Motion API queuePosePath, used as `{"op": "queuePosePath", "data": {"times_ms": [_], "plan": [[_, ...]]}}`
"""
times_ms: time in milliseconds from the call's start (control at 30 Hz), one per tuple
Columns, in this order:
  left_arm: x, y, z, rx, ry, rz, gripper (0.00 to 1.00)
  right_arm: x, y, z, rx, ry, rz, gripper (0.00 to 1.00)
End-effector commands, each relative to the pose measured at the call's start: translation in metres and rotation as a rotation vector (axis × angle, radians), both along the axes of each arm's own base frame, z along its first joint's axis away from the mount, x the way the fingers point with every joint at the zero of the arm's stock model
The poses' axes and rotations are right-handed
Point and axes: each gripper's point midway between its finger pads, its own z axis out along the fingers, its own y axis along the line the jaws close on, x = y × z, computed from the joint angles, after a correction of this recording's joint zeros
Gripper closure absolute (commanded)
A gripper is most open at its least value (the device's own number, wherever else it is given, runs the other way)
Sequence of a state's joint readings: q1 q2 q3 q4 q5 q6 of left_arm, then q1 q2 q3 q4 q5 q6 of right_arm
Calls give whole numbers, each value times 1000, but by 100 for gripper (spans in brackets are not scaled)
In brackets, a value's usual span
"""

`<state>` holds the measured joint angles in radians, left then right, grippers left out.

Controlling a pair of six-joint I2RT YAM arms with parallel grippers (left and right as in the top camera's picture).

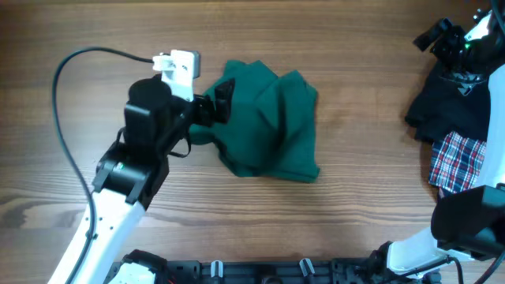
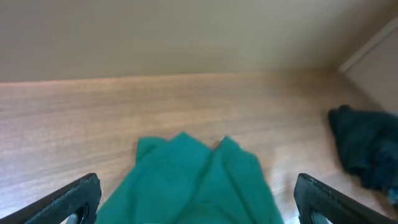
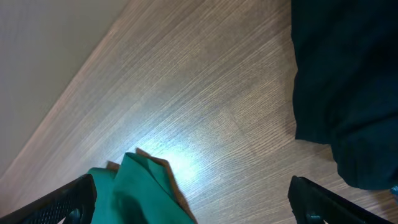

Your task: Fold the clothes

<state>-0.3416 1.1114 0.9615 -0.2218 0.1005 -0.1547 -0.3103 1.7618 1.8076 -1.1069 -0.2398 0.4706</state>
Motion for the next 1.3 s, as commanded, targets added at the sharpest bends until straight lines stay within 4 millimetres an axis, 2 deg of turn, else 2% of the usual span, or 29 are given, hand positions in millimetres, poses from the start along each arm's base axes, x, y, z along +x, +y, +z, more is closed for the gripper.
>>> {"op": "queuePosePath", "data": {"times_ms": [0, 100, 167, 267, 333, 400, 433, 533, 633, 700, 767, 833, 1000, 1167, 1267], "plan": [[3, 19, 16, -28, -33, 89, 0, 4, 1, -6, 19, 4, 3, 0], [16, 36, 3, -7, -4, 153, 0, 4, 1, -5, 20, 3, 4, 0], [30, 50, -21, 13, 59, 196, 7, 4, 3, -5, 28, 1, 9, 0], [50, 64, -69, 43, 177, 234, 18, 4, 5, -5, 40, -3, 16, 0], [63, 61, -98, 30, 239, 203, 34, 4, 8, -5, 50, -1, 22, 0], [75, 58, -119, 21, 265, 186, 50, 2, 9, -5, 59, 6, 25, 0], [80, 58, -128, 22, 272, 188, 54, 1, 11, -6, 64, 8, 30, 0], [87, 55, -159, 31, 328, 182, 60, 1, 16, -6, 67, 13, 44, 0], [83, 45, -185, 13, 403, 126, 65, 3, 25, -6, 66, 10, 64, 0], [78, 40, -204, 6, 459, 102, 76, 6, 33, -5, 64, 6, 83, 0], [76, 40, -218, 13, 494, 103, 83, 7, 39, -5, 64, 5, 98, 0], [75, 41, -229, 19, 519, 104, 96, 7, 44, -5, 64, 5, 110, 0], [72, 36, -252, 11, 570, 79, 96, 9, 57, -5, 63, 6, 140, 0], [68, 28, -257, -8, 589, 40, 96, 10, 61, -5, 62, 4, 149, 0], [63, 17, -257, 18, 579, -37, 96, 10, 61, -5, 62, 4, 149, 0]]}}
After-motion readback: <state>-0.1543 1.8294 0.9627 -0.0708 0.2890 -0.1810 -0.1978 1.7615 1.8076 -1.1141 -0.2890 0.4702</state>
